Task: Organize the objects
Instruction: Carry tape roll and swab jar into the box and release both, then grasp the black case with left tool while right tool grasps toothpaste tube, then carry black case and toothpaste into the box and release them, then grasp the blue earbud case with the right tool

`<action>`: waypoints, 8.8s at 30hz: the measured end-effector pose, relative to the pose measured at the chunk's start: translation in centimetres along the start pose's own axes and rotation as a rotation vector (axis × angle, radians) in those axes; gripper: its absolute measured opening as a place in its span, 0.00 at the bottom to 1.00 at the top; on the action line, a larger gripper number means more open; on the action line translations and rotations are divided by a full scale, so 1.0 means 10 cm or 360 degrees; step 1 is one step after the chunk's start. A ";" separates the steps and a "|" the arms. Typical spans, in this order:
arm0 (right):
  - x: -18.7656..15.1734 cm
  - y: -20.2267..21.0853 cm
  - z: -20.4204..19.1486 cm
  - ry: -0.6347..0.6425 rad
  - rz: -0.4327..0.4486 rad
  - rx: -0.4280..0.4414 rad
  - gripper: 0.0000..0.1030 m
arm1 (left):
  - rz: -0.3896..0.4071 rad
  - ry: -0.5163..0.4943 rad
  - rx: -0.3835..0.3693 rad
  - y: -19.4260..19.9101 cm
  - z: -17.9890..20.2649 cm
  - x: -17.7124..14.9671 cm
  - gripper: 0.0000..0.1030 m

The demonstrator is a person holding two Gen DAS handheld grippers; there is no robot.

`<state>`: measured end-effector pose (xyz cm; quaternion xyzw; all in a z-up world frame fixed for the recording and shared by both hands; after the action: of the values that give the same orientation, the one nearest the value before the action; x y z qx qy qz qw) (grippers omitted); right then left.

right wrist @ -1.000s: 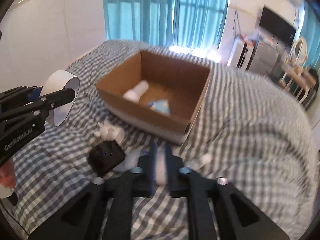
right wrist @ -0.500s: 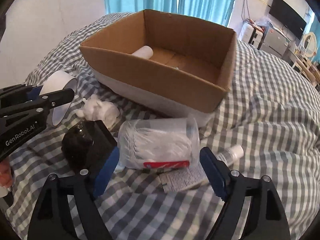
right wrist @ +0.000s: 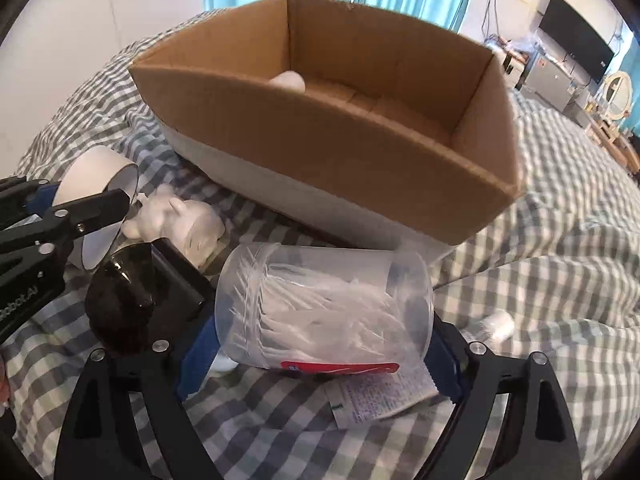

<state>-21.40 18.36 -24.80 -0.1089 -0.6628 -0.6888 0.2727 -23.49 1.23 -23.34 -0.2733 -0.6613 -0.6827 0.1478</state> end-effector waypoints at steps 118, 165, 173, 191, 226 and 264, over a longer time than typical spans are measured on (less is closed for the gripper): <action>-0.49 0.13 0.41 -0.0244 -0.0002 -0.0042 0.16 | -0.0071 -0.0076 -0.0191 0.08 0.51 -0.47 0.46; 1.65 0.49 0.50 -0.0153 0.0414 0.0042 0.15 | 0.0261 -0.0111 -0.0043 -0.02 0.26 1.63 0.45; 1.64 0.09 0.62 -0.0207 0.0358 0.0093 0.15 | 0.0254 -0.0221 -0.0085 -0.37 0.39 1.60 0.45; 1.55 0.65 0.86 -0.0411 0.0460 0.0195 0.53 | 0.0305 -0.0212 -0.0116 0.06 0.44 1.51 0.90; 0.49 1.06 0.24 -0.0341 0.0461 0.0125 0.89 | 0.0242 0.0007 0.0162 0.58 -0.35 0.18 1.00; -0.01 -0.07 -0.30 -0.0104 0.0023 0.0236 0.49 | -0.0115 -0.0049 0.0201 -0.07 -0.38 -0.21 1.00</action>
<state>-21.04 15.48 -25.75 -0.1156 -0.7198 -0.6319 0.2632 -22.87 -2.82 -25.05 -0.2498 -0.7147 -0.6403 0.1297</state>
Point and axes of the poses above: each gripper's, at about its wrist camera, not at the fingertips, and y roughly against the way its jaws point, z to its right, x to its top, the point moved 10 cm from there along -y, roughly the way its jaws point, and after that the axes turned 3 degrees about -y, right-handed, at the moved point
